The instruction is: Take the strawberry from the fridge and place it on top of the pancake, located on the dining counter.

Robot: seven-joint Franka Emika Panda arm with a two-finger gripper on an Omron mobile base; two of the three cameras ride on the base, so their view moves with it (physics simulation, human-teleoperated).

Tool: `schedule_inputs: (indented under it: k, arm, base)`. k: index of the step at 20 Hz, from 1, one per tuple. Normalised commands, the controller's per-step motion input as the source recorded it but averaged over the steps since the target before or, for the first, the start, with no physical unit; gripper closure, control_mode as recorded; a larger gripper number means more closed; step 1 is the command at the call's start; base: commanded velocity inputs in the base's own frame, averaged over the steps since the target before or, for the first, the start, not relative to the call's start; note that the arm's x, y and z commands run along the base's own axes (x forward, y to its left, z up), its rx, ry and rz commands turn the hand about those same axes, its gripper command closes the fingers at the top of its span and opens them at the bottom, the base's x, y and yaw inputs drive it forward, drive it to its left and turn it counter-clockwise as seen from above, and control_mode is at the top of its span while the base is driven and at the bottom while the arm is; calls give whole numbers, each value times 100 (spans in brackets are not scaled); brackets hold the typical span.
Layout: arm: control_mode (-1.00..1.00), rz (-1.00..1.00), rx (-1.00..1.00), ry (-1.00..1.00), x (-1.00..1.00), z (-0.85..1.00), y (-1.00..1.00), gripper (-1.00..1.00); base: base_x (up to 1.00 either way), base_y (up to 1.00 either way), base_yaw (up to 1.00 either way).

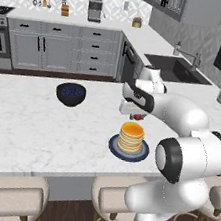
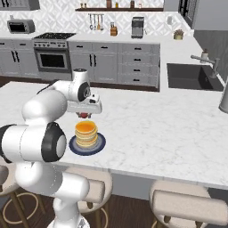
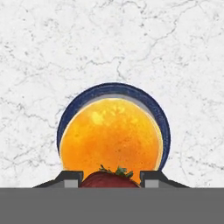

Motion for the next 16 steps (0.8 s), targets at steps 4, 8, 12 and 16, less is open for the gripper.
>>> schedule_inputs:
  k: [4,8,12,16]
  arm:
    - [-100,0,0,2,-15,0,2,100]
    - [-100,0,-1,0,14,-1,0,100]
    - [-100,0,0,0,14,-13,0,100]
    - [-100,0,-2,4,0,-41,0,100]
  base:
    - [0,0,0]
    - [0,0,0]
    - [0,0,0]
    - [0,0,0]
